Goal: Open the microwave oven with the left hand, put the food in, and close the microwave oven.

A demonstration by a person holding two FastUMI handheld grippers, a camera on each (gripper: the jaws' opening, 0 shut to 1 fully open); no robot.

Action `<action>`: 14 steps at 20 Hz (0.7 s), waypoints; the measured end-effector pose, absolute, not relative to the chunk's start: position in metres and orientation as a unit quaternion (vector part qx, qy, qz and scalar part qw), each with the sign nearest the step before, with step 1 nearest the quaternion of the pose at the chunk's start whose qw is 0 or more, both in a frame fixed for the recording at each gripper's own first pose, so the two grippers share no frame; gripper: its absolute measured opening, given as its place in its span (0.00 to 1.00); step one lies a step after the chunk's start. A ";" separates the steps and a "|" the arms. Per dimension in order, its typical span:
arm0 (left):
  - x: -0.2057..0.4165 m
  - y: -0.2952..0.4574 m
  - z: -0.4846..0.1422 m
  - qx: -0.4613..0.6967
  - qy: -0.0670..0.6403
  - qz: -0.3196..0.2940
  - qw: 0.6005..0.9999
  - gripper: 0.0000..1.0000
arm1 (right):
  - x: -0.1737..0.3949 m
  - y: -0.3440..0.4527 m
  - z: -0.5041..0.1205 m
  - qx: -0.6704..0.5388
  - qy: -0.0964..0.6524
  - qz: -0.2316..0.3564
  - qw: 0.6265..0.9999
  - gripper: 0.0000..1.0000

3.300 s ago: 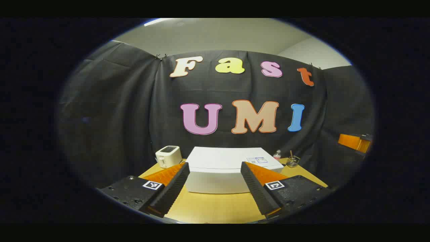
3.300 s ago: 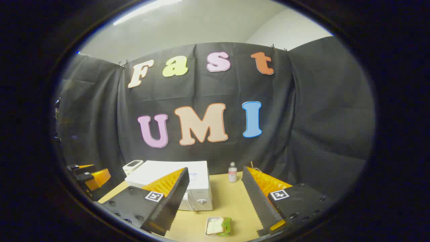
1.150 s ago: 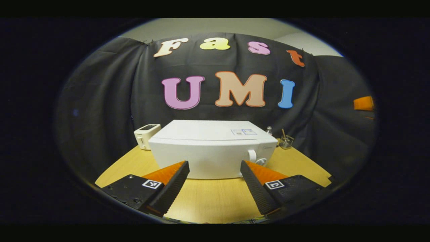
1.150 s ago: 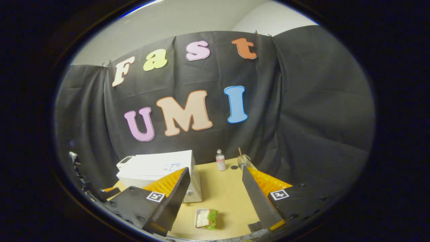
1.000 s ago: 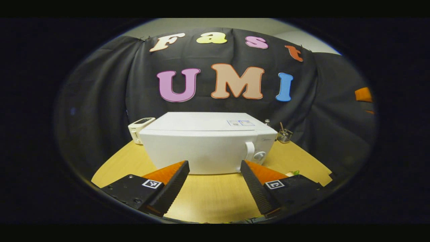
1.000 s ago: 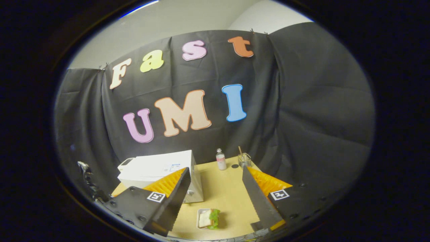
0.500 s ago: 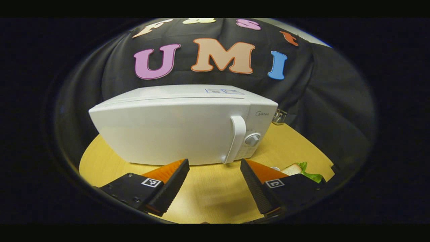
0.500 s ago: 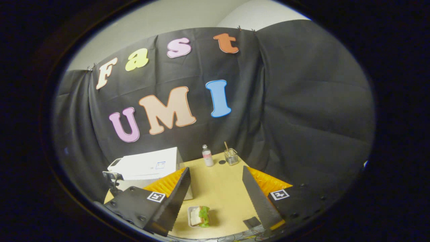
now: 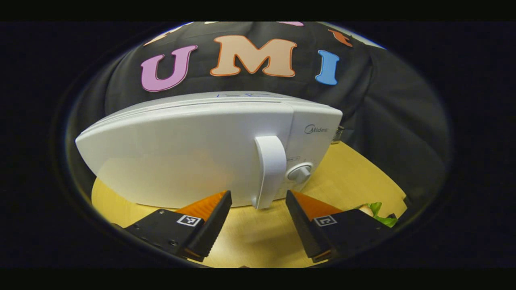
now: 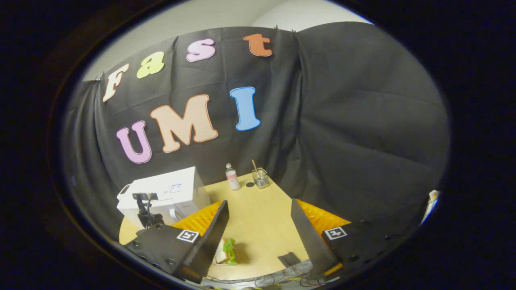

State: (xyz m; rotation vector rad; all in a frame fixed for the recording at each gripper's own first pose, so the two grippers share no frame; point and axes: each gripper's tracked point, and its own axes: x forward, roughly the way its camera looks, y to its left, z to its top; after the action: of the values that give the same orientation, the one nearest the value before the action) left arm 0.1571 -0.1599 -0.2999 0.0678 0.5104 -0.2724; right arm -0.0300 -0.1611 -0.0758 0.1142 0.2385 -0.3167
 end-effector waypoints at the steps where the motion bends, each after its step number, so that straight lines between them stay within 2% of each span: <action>1: 0.159 -0.161 -0.302 0.034 0.255 -0.135 0.957 0.82 | -0.031 -0.162 -0.076 0.056 0.119 -0.160 0.978 0.96; 2: 0.162 -0.162 -0.305 0.034 0.257 -0.136 0.956 0.82 | -0.032 -0.163 -0.076 0.056 0.120 -0.161 0.978 0.96; 3: 0.164 -0.163 -0.306 0.035 0.260 -0.135 0.956 0.75 | -0.033 -0.162 -0.076 0.055 0.121 -0.161 0.978 0.96; 4: 0.166 -0.164 -0.307 0.033 0.260 -0.136 0.955 0.72 | -0.033 -0.162 -0.076 0.053 0.121 -0.161 0.978 0.96; 5: 0.167 -0.166 -0.308 0.028 0.264 -0.137 0.954 0.60 | -0.035 -0.162 -0.078 0.051 0.122 -0.161 0.978 0.96; 7: 0.168 -0.168 -0.312 0.024 0.273 -0.138 0.952 0.47 | -0.037 -0.161 -0.080 0.046 0.124 -0.161 0.978 0.96; 11: 0.169 -0.168 -0.312 0.024 0.279 -0.133 0.951 0.32 | -0.039 -0.162 -0.084 0.045 0.129 -0.160 0.977 0.96; 14: 0.169 -0.167 -0.314 0.036 0.282 -0.129 0.950 0.30 | -0.041 -0.163 -0.092 0.044 0.137 -0.159 0.977 0.96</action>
State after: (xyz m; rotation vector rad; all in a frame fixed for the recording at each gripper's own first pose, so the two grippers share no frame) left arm 0.1688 -0.1674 -0.3141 0.0733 0.5728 -0.2625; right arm -0.0407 -0.1633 -0.0917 0.0894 0.2768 -0.3198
